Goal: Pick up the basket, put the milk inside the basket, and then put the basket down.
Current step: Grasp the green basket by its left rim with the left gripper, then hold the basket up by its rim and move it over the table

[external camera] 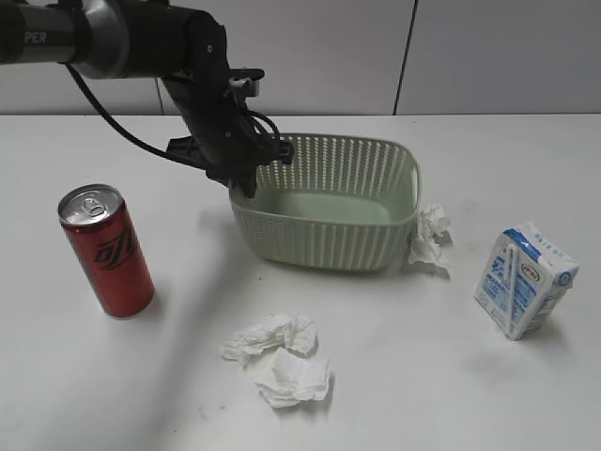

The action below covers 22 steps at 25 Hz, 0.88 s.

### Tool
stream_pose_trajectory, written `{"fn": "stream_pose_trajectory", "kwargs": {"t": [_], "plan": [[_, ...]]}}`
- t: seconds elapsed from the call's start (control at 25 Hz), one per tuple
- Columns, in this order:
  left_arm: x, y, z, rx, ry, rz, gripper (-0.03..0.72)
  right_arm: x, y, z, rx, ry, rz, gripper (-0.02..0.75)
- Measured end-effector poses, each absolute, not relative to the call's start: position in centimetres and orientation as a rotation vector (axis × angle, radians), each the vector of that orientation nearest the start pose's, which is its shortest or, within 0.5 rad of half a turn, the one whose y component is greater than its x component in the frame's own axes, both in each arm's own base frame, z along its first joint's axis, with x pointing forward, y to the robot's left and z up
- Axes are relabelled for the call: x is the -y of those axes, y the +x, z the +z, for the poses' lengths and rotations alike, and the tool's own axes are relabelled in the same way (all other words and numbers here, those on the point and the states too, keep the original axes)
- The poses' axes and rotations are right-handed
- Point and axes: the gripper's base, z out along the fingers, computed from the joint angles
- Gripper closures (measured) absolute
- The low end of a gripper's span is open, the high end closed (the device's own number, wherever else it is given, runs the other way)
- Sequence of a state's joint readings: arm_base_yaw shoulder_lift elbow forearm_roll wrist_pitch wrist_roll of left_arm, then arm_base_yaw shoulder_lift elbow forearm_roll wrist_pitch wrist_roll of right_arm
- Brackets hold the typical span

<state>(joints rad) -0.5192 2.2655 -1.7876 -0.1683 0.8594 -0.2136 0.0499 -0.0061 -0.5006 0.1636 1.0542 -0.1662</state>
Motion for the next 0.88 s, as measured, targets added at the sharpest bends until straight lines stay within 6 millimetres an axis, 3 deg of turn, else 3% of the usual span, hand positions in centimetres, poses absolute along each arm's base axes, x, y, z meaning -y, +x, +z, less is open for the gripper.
{"fn": "stream_pose_trajectory", "kwargs": {"t": [0.28,0.6,0.76,0.88], "plan": [[24.6,40.6,16.9,-2.883,0.223,-0.374,0.68,-1.3,-0.7,27.9,-2.01,-0.226,0.122,0.199],[24.0,38.4,23.5,-2.873,0.021,-0.394,0.68,-1.3,-0.7,27.9,-2.01,-0.226,0.122,0.2],[24.6,35.9,27.7,-2.791,0.014,-0.352,0.68,-1.3,-0.7,27.9,-2.01,-0.226,0.122,0.2],[24.6,33.9,29.4,-2.771,-0.001,-0.376,0.68,-1.3,-0.7,27.9,-2.01,-0.226,0.122,0.2]]}}
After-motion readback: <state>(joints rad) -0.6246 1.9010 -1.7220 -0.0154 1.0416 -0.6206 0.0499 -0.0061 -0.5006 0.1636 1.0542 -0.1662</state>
